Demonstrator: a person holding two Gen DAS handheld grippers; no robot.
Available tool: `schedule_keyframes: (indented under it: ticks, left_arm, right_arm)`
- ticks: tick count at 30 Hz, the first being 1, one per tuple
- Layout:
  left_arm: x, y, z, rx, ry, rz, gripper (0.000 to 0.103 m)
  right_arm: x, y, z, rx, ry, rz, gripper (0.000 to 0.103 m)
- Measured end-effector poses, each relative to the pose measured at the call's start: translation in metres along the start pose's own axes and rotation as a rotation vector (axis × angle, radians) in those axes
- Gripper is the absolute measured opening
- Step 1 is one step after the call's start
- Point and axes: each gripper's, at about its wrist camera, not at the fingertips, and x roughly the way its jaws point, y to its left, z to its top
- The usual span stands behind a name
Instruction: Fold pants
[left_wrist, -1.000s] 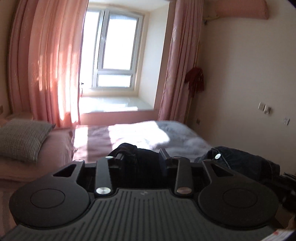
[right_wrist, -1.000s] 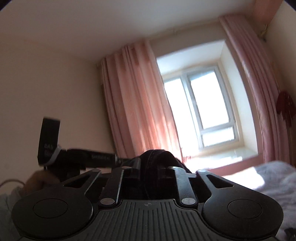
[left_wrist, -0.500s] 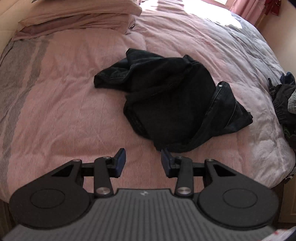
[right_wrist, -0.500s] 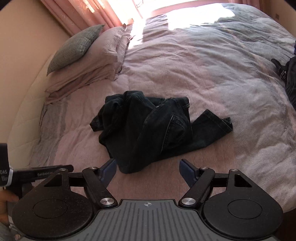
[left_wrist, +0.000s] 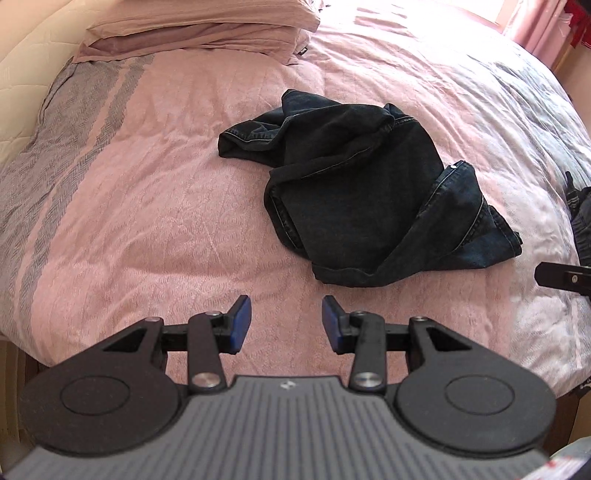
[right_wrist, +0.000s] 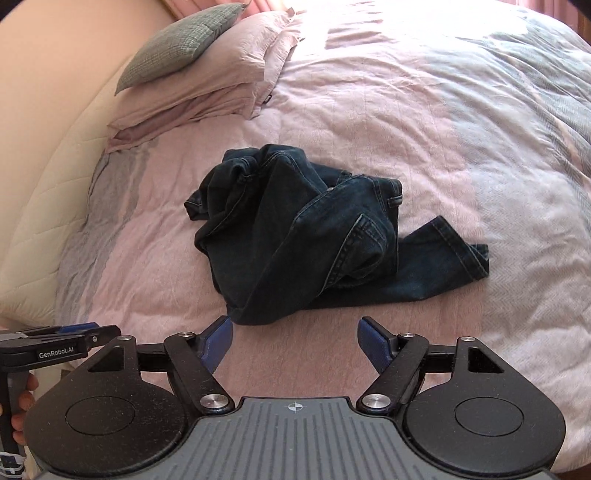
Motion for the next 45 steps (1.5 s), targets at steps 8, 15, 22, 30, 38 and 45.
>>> schedule_keyframes:
  ticks: [8,15,22,30,38,45]
  left_arm:
    - [0.008,-0.019,-0.009,-0.032,0.013,0.015,0.037]
    - [0.029,0.001,-0.018,-0.102,0.011,0.068,0.037]
    - [0.063,0.049,-0.011,-0.211,0.019,0.149,0.037]
    - [0.097,0.077,0.005,-0.237,0.014,0.150,0.037]
    - [0.122,0.046,-0.004,-0.118,0.039,0.025,0.037]
    - [0.143,-0.040,-0.010,0.091,0.013,-0.135,0.037]
  right_arm:
    - [0.003,-0.022,0.004,-0.018,0.030,0.015,0.072]
    - [0.012,-0.071,0.027,0.127,-0.054,0.024,0.072]
    - [0.053,-0.088,0.074,0.273,-0.107,0.060,0.072]
    - [0.161,-0.086,0.105,0.368,-0.014,-0.107,0.057]
    - [0.079,-0.151,0.113,0.526,-0.291,-0.093,0.001]
    - [-0.058,-0.214,0.149,0.552,-0.601,-0.218,0.000]
